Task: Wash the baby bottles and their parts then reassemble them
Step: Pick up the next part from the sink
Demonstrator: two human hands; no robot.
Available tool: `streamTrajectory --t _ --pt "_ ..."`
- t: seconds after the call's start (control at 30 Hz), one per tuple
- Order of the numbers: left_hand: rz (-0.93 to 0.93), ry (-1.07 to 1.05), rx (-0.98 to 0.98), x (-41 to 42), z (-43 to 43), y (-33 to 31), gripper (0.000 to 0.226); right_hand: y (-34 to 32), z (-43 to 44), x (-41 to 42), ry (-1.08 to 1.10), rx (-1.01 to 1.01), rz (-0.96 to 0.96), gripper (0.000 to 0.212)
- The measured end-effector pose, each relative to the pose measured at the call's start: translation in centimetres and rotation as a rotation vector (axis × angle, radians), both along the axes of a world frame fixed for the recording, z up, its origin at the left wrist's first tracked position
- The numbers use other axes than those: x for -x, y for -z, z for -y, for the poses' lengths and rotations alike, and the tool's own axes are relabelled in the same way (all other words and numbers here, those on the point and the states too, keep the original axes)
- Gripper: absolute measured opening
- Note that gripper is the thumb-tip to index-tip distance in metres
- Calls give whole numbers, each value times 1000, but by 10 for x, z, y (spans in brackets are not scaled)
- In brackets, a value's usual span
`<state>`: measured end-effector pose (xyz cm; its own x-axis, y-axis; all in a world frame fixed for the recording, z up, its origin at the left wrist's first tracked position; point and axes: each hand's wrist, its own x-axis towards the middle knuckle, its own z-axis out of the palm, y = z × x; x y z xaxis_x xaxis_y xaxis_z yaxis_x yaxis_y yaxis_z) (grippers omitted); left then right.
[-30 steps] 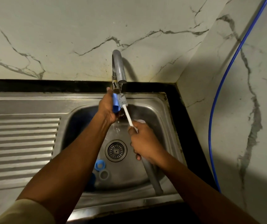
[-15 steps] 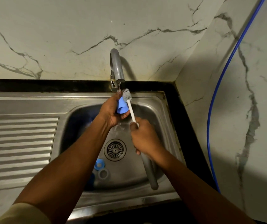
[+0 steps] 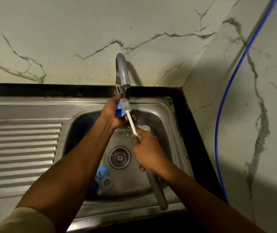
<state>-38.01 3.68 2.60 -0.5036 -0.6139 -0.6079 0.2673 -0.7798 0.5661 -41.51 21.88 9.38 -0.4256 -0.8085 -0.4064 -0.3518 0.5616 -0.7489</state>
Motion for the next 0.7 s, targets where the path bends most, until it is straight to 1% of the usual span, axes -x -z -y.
streamTrajectory --t 0.07,0.17,0.23,0.3,0.33,0.37,0.43,0.5,0.57,0.63,0.7 --pt "51 36 20 -2 0 3 28 -1 -1 0 4 -3 -2 36" --pt "85 37 18 7 -10 5 26 1 16 13 113 46 47 31" --pt "58 -30 -21 7 -7 3 33 0 14 11 88 21 51 30" --pt "39 -96 -53 1 3 6 40 -2 2 0 14 -16 30 33" --pt "44 -91 -44 0 4 8 41 -3 -1 -4 6 -18 26 35" --pt "40 -53 -31 0 2 7 41 -1 2 -3 29 -10 26 34" --pt "10 29 2 6 -8 2 31 2 16 5 137 33 80 33" --pt "-20 36 14 8 -10 0 19 -1 18 7 141 36 119 34" --pt "-70 -34 -31 1 -5 -1 21 -5 6 1 61 10 89 36" --pt "-109 -56 -68 -3 0 3 24 -8 -3 -3 19 -3 69 37" --pt "-103 -35 -66 0 -7 3 24 -1 9 9 97 14 71 31"
